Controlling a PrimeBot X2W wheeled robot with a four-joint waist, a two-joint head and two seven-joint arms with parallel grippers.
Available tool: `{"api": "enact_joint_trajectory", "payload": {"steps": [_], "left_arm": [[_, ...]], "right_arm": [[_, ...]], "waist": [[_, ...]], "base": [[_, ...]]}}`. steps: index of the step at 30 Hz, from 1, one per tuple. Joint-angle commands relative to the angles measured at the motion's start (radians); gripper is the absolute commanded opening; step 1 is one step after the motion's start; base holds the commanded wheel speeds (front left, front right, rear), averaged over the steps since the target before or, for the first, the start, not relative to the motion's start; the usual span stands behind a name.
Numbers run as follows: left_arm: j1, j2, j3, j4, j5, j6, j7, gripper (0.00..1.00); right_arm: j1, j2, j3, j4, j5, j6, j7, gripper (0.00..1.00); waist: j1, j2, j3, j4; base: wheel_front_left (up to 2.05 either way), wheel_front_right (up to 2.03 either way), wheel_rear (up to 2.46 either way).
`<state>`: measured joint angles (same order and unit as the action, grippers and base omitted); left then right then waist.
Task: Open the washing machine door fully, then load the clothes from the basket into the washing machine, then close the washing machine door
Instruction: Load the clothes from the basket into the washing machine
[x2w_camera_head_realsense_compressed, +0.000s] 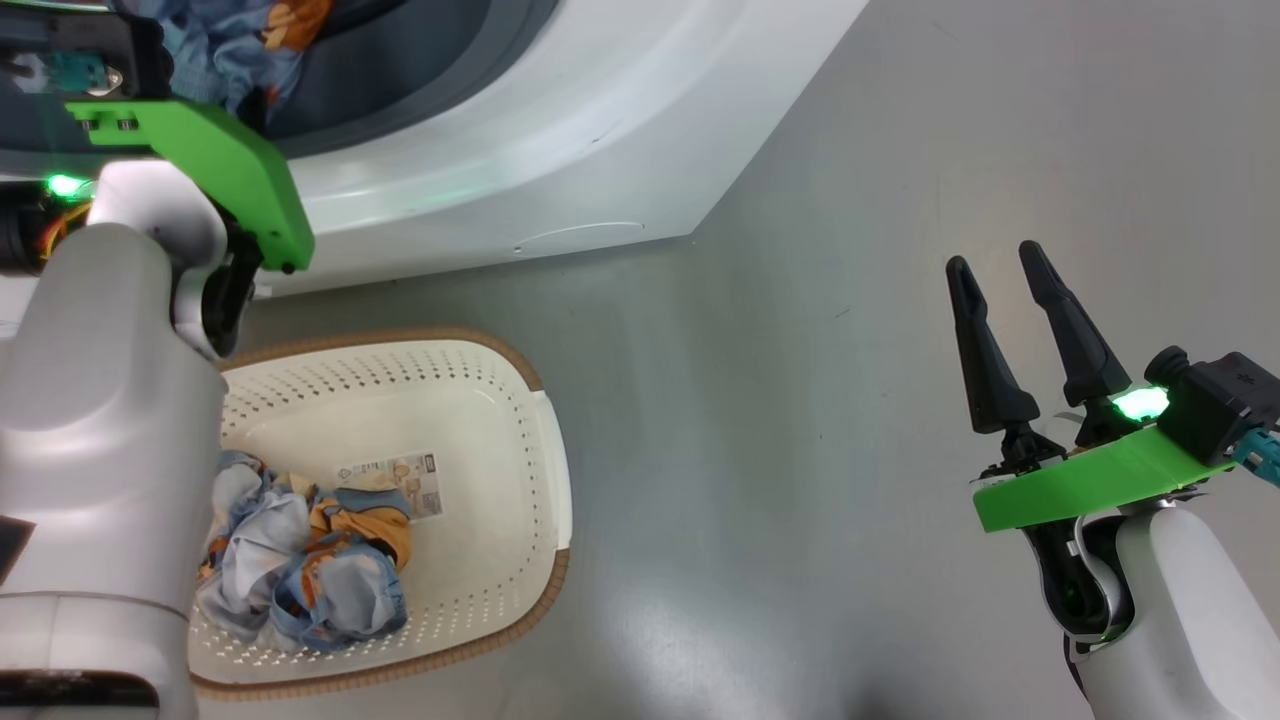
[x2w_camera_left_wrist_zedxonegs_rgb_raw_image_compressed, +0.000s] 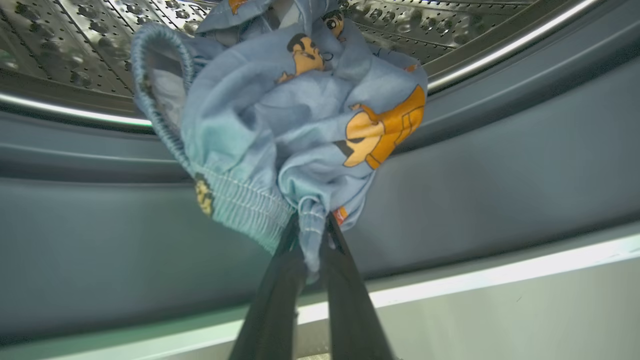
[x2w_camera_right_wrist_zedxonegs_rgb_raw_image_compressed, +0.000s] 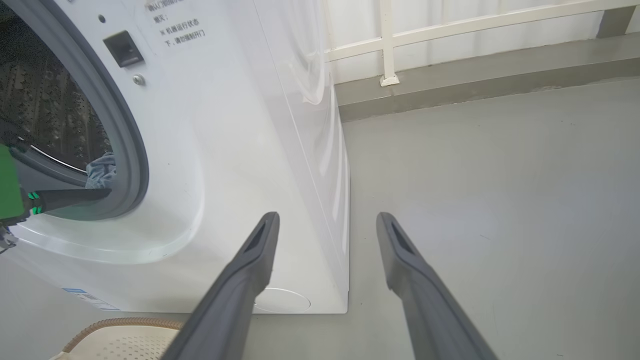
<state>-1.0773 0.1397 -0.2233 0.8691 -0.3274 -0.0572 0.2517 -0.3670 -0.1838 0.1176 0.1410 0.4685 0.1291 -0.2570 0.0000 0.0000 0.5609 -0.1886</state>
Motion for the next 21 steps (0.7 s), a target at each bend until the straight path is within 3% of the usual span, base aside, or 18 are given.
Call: {"api": "enact_joint_trajectory", "payload": {"steps": [1,11,21], "left_arm": [[-0.033,0.029,0.013,-0.025,0.013,-0.005,-0.019,0.0],[-0.106,0.041,0.012,-0.034,0.019,0.0,-0.129,0.0],[-0.245,0.109,-0.011,0.045,0.072,0.017,-0.247,0.0]], "right_arm": [[0.029,0.0,0.016,-0.024,0.003,0.002,-0.005,1.0],[0.022,0.005,0.029,-0.028,0.003,0.002,-0.005,1.0],[0.015,0.043,0.03,-0.032,0.011,0.002,-0.005,1.0]], "waist": [[0.0,0.0,0.0,0.003],[0.0,0.0,0.018,-0.01],[0.0,0.0,0.086,-0.078]], "base": [[0.0,0.0,0.0],[0.0,0.0,0.0],[0.0,0.0,0.0]]}}
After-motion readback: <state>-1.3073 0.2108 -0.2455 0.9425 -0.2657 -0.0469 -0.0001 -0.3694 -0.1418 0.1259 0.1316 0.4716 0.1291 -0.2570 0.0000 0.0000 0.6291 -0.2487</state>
